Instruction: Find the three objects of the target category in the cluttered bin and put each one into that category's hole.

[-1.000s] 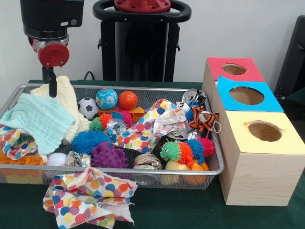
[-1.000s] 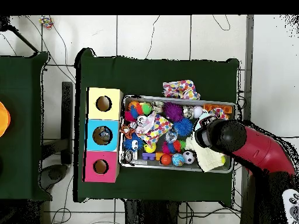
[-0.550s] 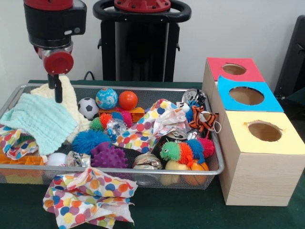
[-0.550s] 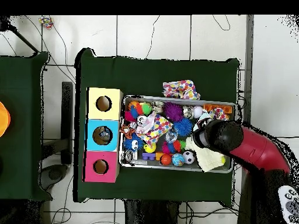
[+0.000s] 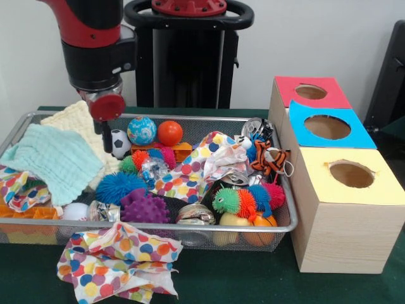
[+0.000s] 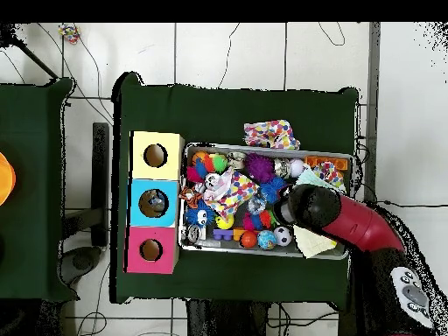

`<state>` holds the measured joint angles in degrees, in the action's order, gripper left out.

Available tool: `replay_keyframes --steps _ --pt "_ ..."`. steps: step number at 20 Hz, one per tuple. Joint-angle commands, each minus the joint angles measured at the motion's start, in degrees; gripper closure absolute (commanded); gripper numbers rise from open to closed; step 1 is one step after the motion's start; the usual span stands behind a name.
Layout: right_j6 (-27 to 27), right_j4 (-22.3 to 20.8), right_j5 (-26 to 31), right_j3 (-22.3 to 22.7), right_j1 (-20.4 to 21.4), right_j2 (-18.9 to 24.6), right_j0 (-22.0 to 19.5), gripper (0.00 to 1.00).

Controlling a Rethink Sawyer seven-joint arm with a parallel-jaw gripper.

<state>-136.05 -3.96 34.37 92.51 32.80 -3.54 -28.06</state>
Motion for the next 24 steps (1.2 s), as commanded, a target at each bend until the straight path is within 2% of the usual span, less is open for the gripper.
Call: replay_keyframes --steps 1,5,10,24 --pt "-7.4 3.9 -4.1 4.7 -3.4 5.4 1.4 0.0" --pt "-6.7 5.0 -4.0 5.1 -3.1 5.4 1.5 0.0" --pt "-6.7 5.3 -2.4 2.0 -3.7 4.1 3.0 0.0" --pt "-7.5 7.0 -4.1 -2.8 -7.1 3.0 5.3 0.0"
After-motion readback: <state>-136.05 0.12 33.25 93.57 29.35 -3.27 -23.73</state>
